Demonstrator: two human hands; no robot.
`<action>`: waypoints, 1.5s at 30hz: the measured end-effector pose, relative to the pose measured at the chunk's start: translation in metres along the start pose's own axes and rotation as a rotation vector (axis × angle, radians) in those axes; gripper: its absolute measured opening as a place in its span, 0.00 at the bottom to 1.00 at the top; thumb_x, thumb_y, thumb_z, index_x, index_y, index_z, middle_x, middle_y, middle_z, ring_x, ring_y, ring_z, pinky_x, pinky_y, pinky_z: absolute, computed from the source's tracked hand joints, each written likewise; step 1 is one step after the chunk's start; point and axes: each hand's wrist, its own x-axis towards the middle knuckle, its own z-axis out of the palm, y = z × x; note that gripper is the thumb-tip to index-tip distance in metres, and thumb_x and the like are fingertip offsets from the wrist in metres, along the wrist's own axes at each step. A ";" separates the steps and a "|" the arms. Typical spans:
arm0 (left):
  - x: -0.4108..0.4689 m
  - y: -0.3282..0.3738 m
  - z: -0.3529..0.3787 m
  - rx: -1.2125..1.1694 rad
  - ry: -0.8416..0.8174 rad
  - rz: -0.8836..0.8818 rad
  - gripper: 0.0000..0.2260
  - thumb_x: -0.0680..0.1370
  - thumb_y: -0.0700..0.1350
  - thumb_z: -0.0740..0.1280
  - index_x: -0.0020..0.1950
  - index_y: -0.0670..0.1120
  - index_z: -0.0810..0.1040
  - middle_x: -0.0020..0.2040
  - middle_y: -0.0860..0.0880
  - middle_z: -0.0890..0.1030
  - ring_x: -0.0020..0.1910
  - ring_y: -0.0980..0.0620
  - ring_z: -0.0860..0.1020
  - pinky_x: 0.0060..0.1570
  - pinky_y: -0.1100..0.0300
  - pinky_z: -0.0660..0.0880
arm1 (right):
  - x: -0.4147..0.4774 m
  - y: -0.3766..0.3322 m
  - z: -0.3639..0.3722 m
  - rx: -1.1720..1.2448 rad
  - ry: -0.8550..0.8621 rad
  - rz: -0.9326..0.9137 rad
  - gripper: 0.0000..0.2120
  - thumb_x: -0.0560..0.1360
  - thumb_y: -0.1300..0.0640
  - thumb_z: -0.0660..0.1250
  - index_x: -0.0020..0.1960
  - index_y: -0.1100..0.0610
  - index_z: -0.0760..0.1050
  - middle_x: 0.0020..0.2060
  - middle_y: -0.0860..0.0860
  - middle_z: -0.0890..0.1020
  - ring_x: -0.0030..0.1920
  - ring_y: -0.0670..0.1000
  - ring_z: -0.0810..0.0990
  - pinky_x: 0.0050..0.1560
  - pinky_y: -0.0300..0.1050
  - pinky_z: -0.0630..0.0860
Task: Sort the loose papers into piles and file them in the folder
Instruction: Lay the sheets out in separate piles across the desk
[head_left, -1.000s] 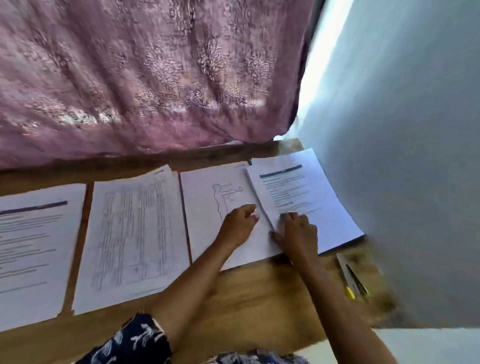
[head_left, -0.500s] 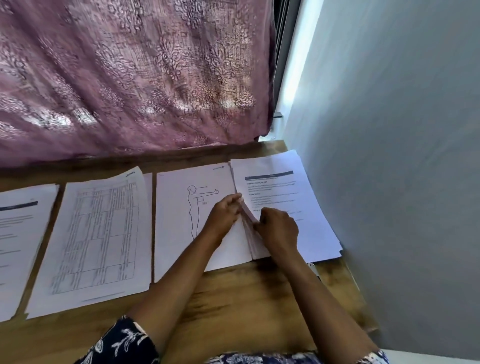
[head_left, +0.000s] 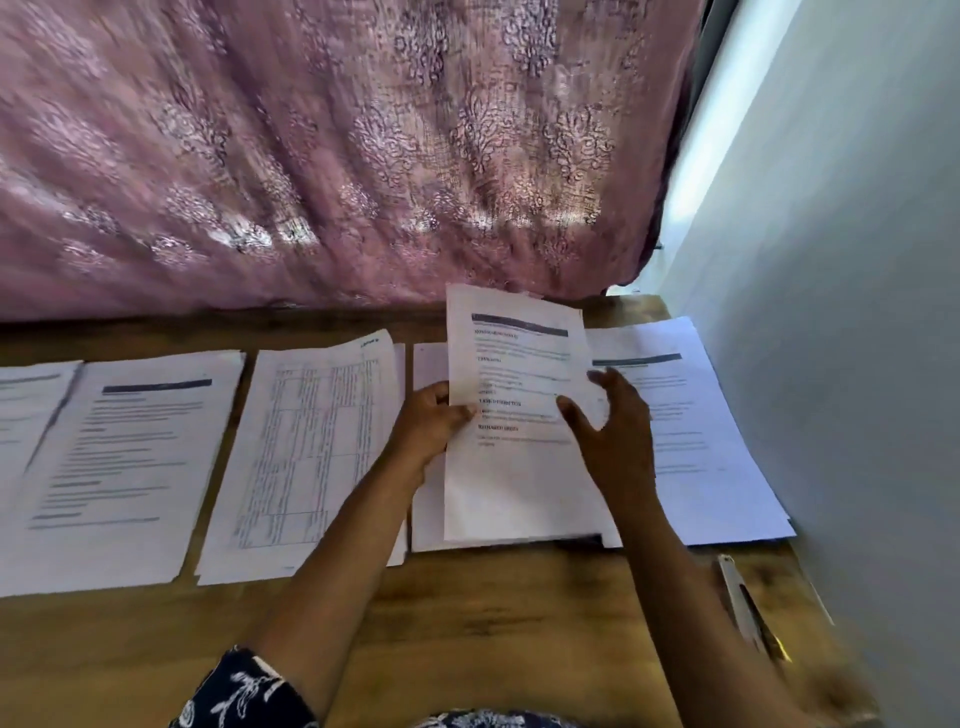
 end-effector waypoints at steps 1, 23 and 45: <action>-0.005 0.001 -0.027 -0.023 0.020 0.004 0.13 0.77 0.38 0.69 0.60 0.46 0.79 0.57 0.46 0.83 0.53 0.47 0.82 0.56 0.49 0.78 | 0.004 -0.005 0.008 0.050 -0.009 0.072 0.28 0.74 0.49 0.71 0.70 0.56 0.67 0.69 0.54 0.71 0.68 0.55 0.68 0.65 0.47 0.65; -0.033 -0.076 -0.424 0.912 0.723 -0.008 0.17 0.77 0.50 0.68 0.65 0.49 0.73 0.59 0.44 0.81 0.58 0.41 0.78 0.60 0.47 0.69 | -0.064 -0.218 0.335 -0.070 -0.694 0.159 0.11 0.73 0.51 0.73 0.41 0.58 0.76 0.28 0.50 0.79 0.26 0.45 0.77 0.30 0.36 0.71; -0.020 -0.056 -0.148 0.960 0.194 0.595 0.23 0.80 0.55 0.62 0.72 0.49 0.70 0.74 0.48 0.68 0.75 0.46 0.63 0.73 0.48 0.43 | -0.052 -0.054 0.101 -0.568 -0.034 0.002 0.11 0.77 0.51 0.66 0.57 0.54 0.75 0.53 0.51 0.80 0.56 0.54 0.75 0.49 0.49 0.73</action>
